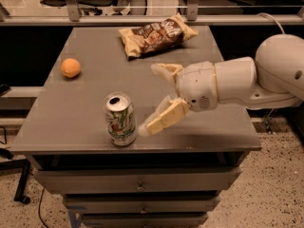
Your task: Move 7up can near orange
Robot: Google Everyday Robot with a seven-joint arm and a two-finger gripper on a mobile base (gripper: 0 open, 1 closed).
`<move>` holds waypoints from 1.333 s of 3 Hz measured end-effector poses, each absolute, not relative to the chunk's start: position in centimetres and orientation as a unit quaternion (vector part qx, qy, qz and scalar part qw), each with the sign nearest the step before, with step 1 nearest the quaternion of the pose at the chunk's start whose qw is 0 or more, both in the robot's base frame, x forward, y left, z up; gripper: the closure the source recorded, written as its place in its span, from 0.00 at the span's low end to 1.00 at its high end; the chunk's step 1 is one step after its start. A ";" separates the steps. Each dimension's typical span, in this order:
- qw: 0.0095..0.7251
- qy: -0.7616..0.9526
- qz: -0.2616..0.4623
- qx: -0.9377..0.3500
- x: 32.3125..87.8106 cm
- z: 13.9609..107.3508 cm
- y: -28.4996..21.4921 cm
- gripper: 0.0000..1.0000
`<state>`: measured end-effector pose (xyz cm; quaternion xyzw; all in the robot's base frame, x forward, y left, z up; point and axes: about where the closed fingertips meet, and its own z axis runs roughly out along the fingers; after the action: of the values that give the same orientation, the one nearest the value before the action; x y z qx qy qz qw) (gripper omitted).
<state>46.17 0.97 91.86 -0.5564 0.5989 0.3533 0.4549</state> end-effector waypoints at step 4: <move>0.493 0.549 0.407 -0.538 46.3 87.8 8.2 0.00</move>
Offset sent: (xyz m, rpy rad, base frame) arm 0.0122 0.0840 -0.0473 0.1285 -0.0432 0.0992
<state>46.31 8.17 87.81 -0.5381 0.5493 0.4066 0.4934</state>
